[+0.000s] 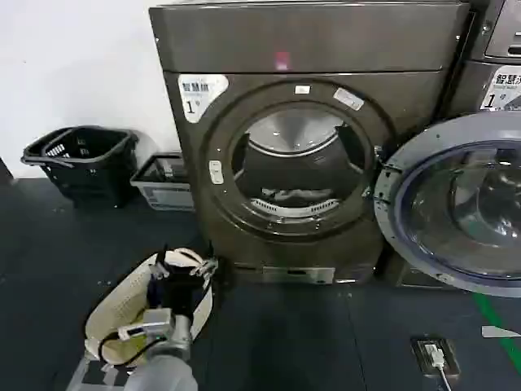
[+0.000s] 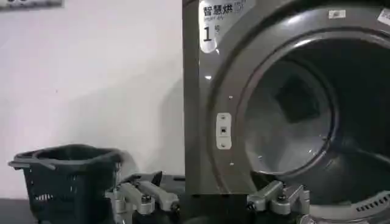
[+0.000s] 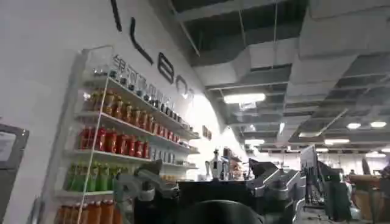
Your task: Grasp the clothes from the dryer.
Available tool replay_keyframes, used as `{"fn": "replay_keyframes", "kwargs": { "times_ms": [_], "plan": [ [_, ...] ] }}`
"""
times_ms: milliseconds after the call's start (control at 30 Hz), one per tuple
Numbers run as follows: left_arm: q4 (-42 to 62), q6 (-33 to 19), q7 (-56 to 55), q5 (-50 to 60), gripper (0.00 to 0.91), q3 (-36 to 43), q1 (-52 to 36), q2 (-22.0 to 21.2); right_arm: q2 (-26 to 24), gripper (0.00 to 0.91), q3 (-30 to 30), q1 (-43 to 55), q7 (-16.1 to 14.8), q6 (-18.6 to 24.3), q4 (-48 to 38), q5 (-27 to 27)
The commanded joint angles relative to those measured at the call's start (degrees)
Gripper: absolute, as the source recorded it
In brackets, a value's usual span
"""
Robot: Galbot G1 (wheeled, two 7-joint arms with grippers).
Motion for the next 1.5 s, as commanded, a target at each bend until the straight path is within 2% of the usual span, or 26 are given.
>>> {"fn": "replay_keyframes", "kwargs": {
  "times_ms": [33, 1500],
  "plan": [
    [0.00, 0.09, -0.36, -0.02, 0.907, 0.06, 0.04, 0.03, 0.13, 0.907, -0.20, 0.02, -0.44, 1.70, 0.24, 0.19],
    [0.33, 0.25, 0.19, 0.23, 0.907, 0.46, -0.29, -1.29, -0.57, 0.907, 0.76, -0.46, -0.54, 2.55, -0.77, 1.02]
  ]
}}
